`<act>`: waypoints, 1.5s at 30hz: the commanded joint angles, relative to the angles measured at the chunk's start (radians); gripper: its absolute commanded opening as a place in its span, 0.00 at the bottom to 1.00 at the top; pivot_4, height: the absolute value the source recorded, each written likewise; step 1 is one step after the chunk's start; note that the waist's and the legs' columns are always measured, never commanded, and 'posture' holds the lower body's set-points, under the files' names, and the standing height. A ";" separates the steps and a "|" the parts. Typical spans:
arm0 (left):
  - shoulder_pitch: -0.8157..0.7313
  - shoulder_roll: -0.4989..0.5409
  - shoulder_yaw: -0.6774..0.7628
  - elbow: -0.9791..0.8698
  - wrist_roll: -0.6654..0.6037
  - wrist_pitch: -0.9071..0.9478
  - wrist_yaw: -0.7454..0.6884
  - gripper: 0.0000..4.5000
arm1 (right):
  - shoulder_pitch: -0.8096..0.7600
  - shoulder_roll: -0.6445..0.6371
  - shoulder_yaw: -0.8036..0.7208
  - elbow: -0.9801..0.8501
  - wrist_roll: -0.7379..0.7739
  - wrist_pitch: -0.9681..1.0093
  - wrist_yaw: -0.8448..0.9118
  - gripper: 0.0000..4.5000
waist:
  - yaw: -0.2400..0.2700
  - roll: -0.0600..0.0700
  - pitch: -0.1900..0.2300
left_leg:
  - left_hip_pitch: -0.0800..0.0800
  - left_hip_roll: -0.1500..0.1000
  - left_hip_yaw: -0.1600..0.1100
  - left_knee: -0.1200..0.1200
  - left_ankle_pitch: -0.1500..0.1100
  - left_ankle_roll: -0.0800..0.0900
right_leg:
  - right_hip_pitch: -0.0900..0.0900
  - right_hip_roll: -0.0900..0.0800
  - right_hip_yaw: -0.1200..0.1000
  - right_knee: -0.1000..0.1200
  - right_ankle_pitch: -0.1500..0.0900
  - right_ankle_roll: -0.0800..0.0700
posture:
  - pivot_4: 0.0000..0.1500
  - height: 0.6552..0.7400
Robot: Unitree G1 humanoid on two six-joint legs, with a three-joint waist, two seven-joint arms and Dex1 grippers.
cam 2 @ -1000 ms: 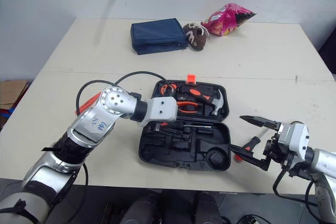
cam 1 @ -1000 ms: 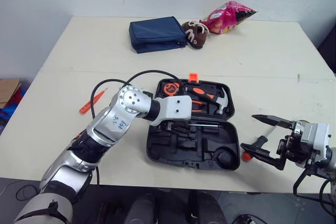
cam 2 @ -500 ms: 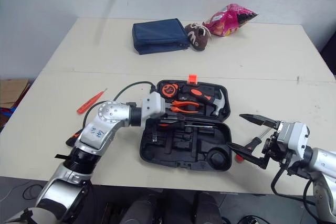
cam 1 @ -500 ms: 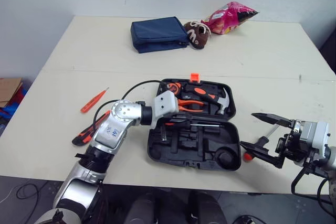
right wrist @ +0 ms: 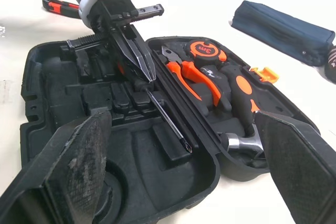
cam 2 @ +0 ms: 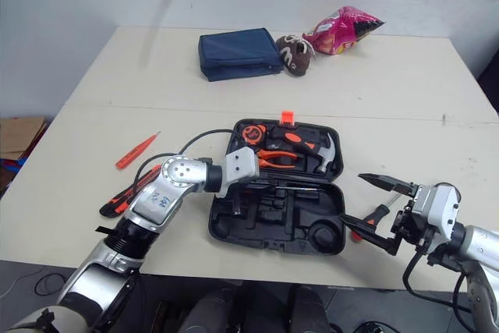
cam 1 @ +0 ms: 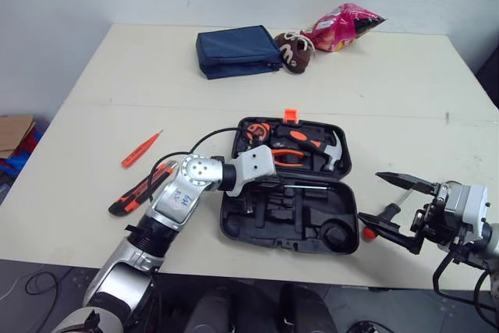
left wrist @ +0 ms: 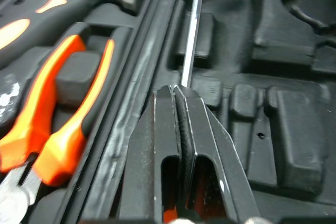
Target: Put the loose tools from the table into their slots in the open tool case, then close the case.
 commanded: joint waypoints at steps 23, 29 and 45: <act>-0.030 -0.012 0.185 0.043 -0.192 -0.223 -0.194 0.01 | 0.080 -0.005 -0.160 -0.047 0.033 -0.013 -0.053 1.00 | 0.006 0.001 -0.002 | 0.003 0.002 -0.006 0.002 -0.003 0.000 | 0.007 -0.007 -0.004 -0.006 0.000 0.000 | 1.00 1.00; 0.019 0.182 0.404 0.074 -0.303 -0.238 -0.249 0.27 | 0.189 0.004 -0.362 0.069 -0.018 -0.130 -0.012 1.00 | 0.004 0.001 -0.002 | 0.005 0.002 -0.004 0.003 -0.004 0.001 | 0.010 0.000 -0.004 -0.006 0.000 0.000 | 1.00 1.00; 0.139 0.712 0.780 0.891 -0.229 -0.595 -0.128 0.99 | 0.485 0.077 -0.779 0.616 -0.052 -0.429 -0.030 1.00 | -0.022 0.002 -0.002 | 0.008 0.003 0.001 -0.012 -0.006 -0.002 | 0.005 -0.008 -0.003 -0.009 0.000 -0.001 | 1.00 1.00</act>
